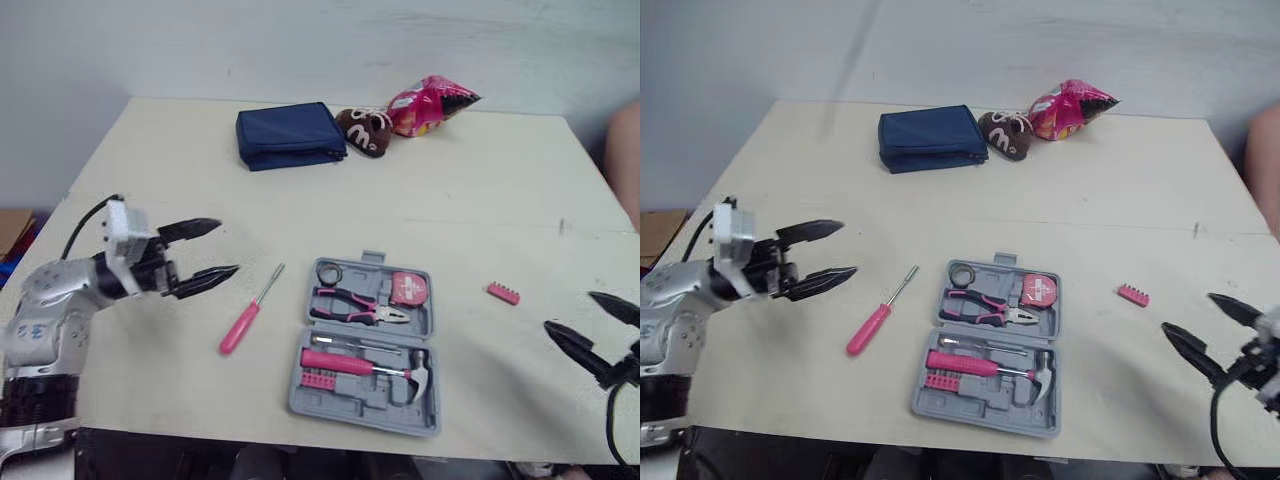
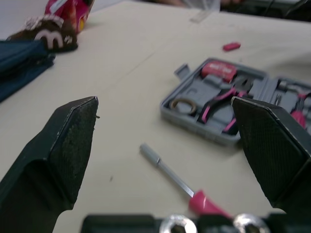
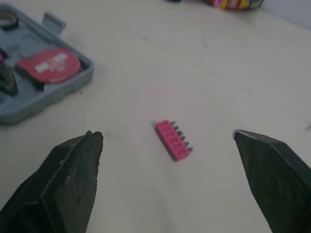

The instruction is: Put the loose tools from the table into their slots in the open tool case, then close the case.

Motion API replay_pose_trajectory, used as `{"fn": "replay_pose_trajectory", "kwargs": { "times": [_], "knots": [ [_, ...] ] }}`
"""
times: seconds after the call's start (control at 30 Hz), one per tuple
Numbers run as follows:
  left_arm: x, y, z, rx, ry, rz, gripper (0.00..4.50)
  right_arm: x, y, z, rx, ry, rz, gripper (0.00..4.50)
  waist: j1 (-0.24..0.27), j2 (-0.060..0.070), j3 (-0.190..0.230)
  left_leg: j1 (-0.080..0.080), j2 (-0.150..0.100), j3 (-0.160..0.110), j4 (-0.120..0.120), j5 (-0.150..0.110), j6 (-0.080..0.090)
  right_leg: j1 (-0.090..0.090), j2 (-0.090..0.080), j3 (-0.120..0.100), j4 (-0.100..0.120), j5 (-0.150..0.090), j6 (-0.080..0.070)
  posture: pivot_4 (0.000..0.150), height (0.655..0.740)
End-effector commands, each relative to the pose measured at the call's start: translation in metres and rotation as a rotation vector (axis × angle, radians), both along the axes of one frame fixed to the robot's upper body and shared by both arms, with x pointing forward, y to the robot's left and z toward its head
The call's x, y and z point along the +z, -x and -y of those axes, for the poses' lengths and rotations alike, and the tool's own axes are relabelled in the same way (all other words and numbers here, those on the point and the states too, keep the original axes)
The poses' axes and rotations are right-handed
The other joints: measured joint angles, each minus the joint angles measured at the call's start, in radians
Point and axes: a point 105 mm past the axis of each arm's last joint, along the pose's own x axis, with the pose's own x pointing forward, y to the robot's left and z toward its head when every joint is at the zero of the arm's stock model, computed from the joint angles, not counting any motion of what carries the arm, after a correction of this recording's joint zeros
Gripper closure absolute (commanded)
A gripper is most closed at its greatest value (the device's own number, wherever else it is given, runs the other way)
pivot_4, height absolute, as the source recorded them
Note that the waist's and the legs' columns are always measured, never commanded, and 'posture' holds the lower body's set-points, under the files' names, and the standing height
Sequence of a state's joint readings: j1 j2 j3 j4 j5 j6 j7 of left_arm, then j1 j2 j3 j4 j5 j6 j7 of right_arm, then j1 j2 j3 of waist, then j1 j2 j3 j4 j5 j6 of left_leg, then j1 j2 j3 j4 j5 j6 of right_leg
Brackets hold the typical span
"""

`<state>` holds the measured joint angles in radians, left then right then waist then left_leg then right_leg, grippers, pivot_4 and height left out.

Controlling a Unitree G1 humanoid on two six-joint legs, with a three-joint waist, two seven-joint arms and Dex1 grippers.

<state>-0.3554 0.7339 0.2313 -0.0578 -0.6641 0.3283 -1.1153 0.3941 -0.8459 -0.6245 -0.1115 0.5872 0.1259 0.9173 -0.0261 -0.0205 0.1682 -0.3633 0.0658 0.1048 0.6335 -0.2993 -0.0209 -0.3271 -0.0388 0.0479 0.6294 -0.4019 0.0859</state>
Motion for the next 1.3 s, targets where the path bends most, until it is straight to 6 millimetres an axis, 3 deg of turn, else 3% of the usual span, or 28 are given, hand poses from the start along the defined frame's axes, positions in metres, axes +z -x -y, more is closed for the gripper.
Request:
{"fn": "replay_pose_trajectory", "kwargs": {
  "times": [0.03,0.23,0.53,0.7,1.03,1.3],
  "knots": [
    [0.012,0.01,0.025,-0.131,0.009,0.0,0.05,-0.01,-0.012,0.006,0.047,-0.007,-0.059,0.0,-0.002,0.0,0.0,-0.002,0.0,0.0,0.002,-0.001,0.002,0.0,0.0,0.0,-0.001,0.001,0.002,0.15,0.74],
    [0.01,0.017,0.051,-0.289,-0.002,-0.033,0.05,-0.031,-0.046,0.009,0.13,0.009,-0.123,0.0,-0.012,0.004,0.008,-0.003,0.0,0.005,0.015,-0.003,0.006,0.0,0.001,0.005,0.001,0.004,0.008,0.15,0.74],
    [0.011,0.024,0.064,-0.372,-0.037,-0.045,0.05,-0.038,-0.088,0.014,0.149,0.008,-0.15,0.0,-0.016,0.008,0.012,-0.003,-0.001,0.009,0.02,-0.001,0.009,-0.002,0.0,0.011,0.006,0.007,0.012,0.15,0.74],
    [0.01,0.028,0.062,-0.375,-0.051,-0.062,0.05,-0.04,-0.097,0.014,0.178,-0.015,-0.175,0.0,-0.027,0.008,0.013,-0.003,-0.001,0.009,0.021,-0.001,0.009,-0.002,0.0,0.011,0.008,0.007,0.012,0.15,0.74],
    [0.014,0.033,0.062,-0.381,-0.087,-0.076,0.05,-0.05,-0.113,-0.011,0.282,-0.021,-0.225,0.0,-0.051,0.006,0.014,-0.003,0.0,0.009,0.025,-0.001,0.009,-0.002,0.001,0.011,0.012,0.007,0.012,0.15,0.74],
    [0.015,0.035,0.062,-0.381,-0.102,-0.081,0.05,-0.053,-0.116,-0.014,0.281,-0.027,-0.229,0.0,-0.059,0.003,0.016,-0.002,0.0,0.009,0.026,-0.001,0.009,-0.001,0.001,0.011,0.013,0.007,0.012,0.15,0.74]
  ]
}}
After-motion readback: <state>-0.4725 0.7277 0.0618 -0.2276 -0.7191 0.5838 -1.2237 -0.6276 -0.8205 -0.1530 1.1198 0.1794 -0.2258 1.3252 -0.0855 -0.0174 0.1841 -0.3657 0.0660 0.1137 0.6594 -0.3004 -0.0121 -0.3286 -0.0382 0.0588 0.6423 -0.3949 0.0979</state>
